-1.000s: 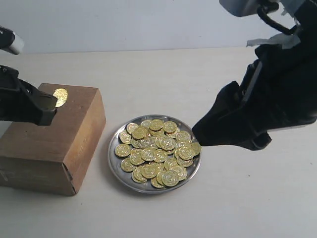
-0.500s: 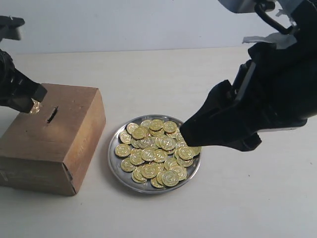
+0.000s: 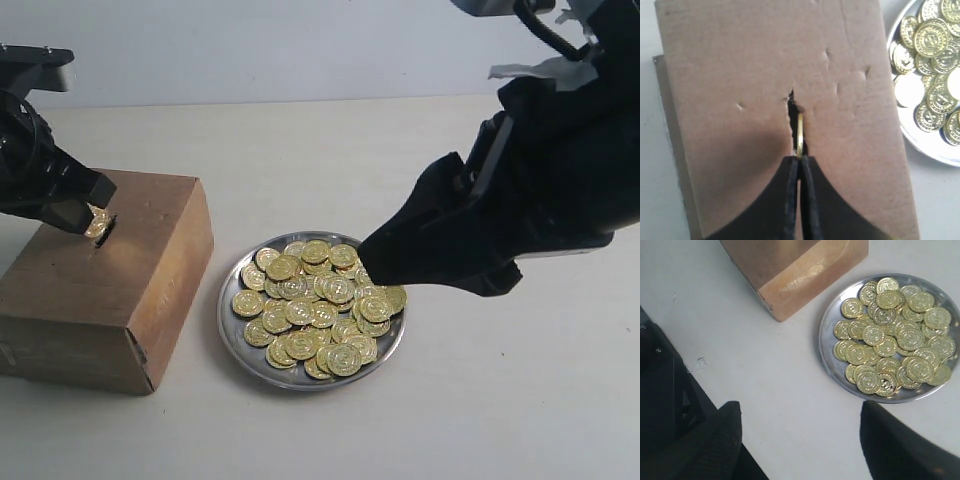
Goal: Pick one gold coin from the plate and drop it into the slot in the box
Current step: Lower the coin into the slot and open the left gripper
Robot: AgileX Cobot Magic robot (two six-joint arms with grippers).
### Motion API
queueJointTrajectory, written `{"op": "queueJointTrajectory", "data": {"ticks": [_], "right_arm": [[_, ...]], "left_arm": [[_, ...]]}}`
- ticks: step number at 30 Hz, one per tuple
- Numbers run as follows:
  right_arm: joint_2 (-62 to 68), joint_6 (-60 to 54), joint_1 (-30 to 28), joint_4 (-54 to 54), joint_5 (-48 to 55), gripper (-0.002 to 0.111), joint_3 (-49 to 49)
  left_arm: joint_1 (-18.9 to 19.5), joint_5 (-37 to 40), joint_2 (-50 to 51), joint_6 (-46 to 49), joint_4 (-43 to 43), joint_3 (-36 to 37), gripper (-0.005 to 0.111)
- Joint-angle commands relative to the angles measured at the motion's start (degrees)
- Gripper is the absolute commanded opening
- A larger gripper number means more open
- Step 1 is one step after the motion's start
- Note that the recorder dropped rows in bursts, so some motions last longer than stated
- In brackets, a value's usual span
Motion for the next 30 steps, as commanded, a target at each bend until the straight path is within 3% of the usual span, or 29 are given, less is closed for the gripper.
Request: {"op": "queueJointTrajectory", "data": {"ticks": [1, 27, 30], "right_arm": [[-0.5, -0.5, -0.1, 0.3, -0.8, 0.064, 0.2], [-0.5, -0.5, -0.1, 0.3, -0.7, 0.064, 0.2], [-0.5, -0.5, -0.1, 0.3, -0.7, 0.064, 0.2]], "left_arm": [[0.2, -0.8, 0.2, 1.2, -1.1, -0.3, 0.0], [0.2, -1.6, 1.3, 1.2, -1.0, -0.3, 0.0], [0.2, -1.7, 1.3, 1.2, -1.0, -0.3, 0.009]]}}
